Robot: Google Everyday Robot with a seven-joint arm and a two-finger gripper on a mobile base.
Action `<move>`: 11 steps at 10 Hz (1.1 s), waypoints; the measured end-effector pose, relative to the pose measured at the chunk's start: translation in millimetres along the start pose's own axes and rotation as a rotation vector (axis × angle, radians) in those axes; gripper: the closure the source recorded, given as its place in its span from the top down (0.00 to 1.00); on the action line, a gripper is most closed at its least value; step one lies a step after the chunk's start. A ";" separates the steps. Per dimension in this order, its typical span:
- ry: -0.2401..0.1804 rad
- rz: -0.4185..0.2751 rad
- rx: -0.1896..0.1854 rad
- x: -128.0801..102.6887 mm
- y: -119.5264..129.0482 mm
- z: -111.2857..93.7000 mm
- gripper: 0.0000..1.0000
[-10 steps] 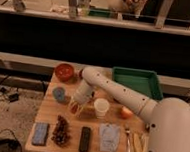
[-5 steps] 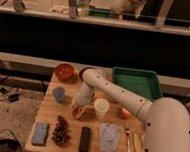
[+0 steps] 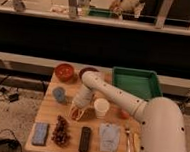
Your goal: Place pepper in table surface
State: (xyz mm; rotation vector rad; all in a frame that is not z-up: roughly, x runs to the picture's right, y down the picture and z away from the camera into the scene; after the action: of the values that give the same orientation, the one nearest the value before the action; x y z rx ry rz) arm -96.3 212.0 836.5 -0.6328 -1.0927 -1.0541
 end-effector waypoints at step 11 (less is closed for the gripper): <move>-0.004 0.009 -0.002 1.3 0.8 -0.1 0.20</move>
State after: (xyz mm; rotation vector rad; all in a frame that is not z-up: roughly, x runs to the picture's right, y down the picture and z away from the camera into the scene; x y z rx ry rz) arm -95.4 211.8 837.7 -0.6406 -1.0915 -1.0471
